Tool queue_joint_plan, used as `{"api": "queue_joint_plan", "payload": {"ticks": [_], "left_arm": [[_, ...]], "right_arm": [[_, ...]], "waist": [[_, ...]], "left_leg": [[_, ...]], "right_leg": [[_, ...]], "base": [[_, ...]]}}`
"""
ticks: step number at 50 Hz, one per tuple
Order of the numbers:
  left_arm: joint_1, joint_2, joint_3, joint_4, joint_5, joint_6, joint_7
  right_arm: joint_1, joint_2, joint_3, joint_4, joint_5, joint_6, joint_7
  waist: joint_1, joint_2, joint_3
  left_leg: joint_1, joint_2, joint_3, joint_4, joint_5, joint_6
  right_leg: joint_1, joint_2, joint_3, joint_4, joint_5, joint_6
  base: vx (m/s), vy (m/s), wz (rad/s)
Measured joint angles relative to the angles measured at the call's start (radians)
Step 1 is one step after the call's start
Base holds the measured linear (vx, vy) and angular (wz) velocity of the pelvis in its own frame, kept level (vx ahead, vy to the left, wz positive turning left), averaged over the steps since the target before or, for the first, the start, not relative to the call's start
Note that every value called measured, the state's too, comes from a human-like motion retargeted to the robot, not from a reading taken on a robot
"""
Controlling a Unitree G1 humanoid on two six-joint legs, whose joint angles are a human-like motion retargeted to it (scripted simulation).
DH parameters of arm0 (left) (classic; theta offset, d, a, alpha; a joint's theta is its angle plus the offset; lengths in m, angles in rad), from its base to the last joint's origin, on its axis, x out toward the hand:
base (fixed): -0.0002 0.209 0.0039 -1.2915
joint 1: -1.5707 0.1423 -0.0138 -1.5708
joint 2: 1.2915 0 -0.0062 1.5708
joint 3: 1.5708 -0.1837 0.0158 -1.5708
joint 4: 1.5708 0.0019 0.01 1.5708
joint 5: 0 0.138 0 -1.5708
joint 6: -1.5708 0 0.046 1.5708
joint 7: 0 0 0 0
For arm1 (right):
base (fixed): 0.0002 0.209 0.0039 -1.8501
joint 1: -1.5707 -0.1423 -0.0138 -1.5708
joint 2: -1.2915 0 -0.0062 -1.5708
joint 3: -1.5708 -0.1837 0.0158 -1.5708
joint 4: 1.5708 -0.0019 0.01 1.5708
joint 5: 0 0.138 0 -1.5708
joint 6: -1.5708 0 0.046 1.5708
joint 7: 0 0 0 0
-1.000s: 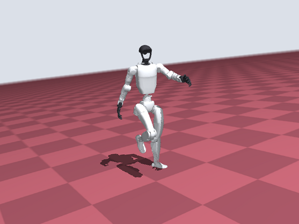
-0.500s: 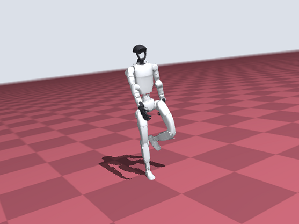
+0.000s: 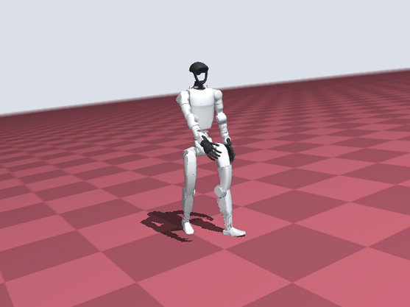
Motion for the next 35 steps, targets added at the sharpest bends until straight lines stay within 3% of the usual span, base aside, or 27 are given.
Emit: {"api": "queue_joint_plan", "payload": {"ticks": [2, 5, 7, 12, 16, 18, 22, 26, 30, 32, 33, 35], "left_arm": [[-0.114, 0.0, -0.006, 0.042, 0.084, 0.051, 0.001], [-0.354, 0.044, -0.035, 0.062, 0.177, 0.095, 0.074], [-0.531, 0.094, -0.009, 0.016, 0.186, 0.118, 0.142], [-0.909, 0.196, 0.041, -0.183, 0.147, 0.151, 0.138], [-1.059, 0.247, -0.032, -0.37, 0.109, 0.126, 0.213], [-1.096, 0.27, -0.064, -0.455, 0.138, 0.126, 0.232], [-1.12, 0.289, -0.11, -0.556, 0.22, 0.148, 0.219], [-1.05, 0.255, -0.122, -0.596, 0.244, 0.134, 0.207], [-0.874, 0.17, -0.103, -0.6, 0.147, 0.065, 0.223], [-0.785, 0.125, -0.103, -0.548, 0.12, 0.077, 0.229], [-0.737, 0.109, -0.109, -0.501, 0.136, 0.083, 0.205], [-0.618, 0.079, -0.139, -0.363, 0.19, 0.023, 0.134]], "right_arm": [[0.18, 0.014, 0.015, 0.014, -0.097, 0.04, 0.023], [0.441, -0.006, 0.008, 0.024, -0.122, 0.055, 0.026], [0.589, -0.031, -0.04, 0.051, -0.124, 0.087, 0.02], [0.861, -0.1, -0.211, 0.151, -0.13, 0.162, 0.133], [1.053, -0.144, -0.308, 0.161, 0.01, 0.154, 0.204], [1.124, -0.151, -0.322, 0.163, 0.047, 0.155, 0.243], [1.178, -0.138, -0.311, 0.175, 0.048, 0.178, 0.307], [1.12, -0.107, -0.299, 0.171, 0.076, 0.167, 0.313], [0.975, -0.096, -0.32, 0.166, 0.131, 0.146, 0.218], [0.859, -0.09, -0.356, 0.176, 0.073, 0.193, 0.148], [0.8, -0.081, -0.369, 0.18, 0.025, 0.215, 0.139], [0.685, -0.071, -0.342, 0.184, 0.062, 0.161, 0.114]], "waist": [[-0.131, 0.032, -0.031], [-0.263, 0.047, -0.11], [-0.326, 0.064, -0.093], [-0.406, 0.094, -0.074], [-0.493, 0.126, -0.073], [-0.523, 0.135, -0.072], [-0.534, 0.137, -0.082], [-0.527, 0.143, -0.116], [-0.542, 0.131, -0.108], [-0.518, 0.068, -0.055], [-0.474, 0.033, -0.042], [-0.352, -0.021, -0.027]], "left_leg": [[0.006, 0.034, -0.047, 0.056, -0.012, -0.121], [-0.048, 0.038, -0.15, 0.038, -0.01, -0.134], [-0.038, 0.052, -0.208, 0.05, -0.035, -0.156], [0.016, 0.042, -0.292, 0.0, -0.057, -0.094], [0.075, 0.054, -0.365, 0.0, -0.087, -0.064], [0.112, 0.056, -0.392, 0.0, -0.097, -0.064], [0.167, 0.037, -0.426, 0.0, -0.124, -0.062], [0.19, 0.027, -0.467, 0.0, -0.141, -0.071], [0.264, 0.008, -0.551, 0.014, -0.157, -0.087], [0.356, -0.042, -0.6, 0.029, -0.169, -0.083], [0.385, -0.07, -0.604, 0.043, -0.17, -0.068], [0.405, -0.121, -0.568, 0.124, -0.14, -0.025]], "right_leg": [[-0.077, 0.039, -0.076, 0.239, 0.061, -0.036], [-0.478, 0.043, -0.168, 0.903, 0.111, -0.086], [-0.666, 0.041, -0.207, 1.244, 0.074, -0.11], [-1.082, 0.026, -0.22, 1.792, 0.024, -0.183], [-1.245, 0.064, -0.239, 1.896, -0.021, -0.148], [-1.281, 0.071, -0.246, 1.865, -0.052, -0.134], [-1.282, -0.011, -0.275, 1.653, -0.106, -0.164], [-1.154, -0.027, -0.306, 1.155, -0.147, -0.128], [-0.746, -0.027, -0.358, 0.252, 0.031, -0.053], [-0.481, -0.047, -0.372, -0.175, 0.251, 0.023], [-0.434, -0.061, -0.361, -0.23, 0.318, 0.066], [-0.386, -0.084, -0.315, -0.244, 0.366, 0.139]], "base": [[0.56, 0.35, 1.63], [0.42, 0.24, 1.64], [0.45, 0.13, 1.49], [0.46, 0.13, 0.77], [0.55, 0.04, 0.97], [0.57, -0.01, 0.78], [0.54, -0.01, 0.49], [0.53, -0.06, 0.58], [0.64, -0.13, 1.1], [0.77, -0.26, 0.6], [0.71, -0.3, -0.61], [0.64, -0.3, -1.55]]}}
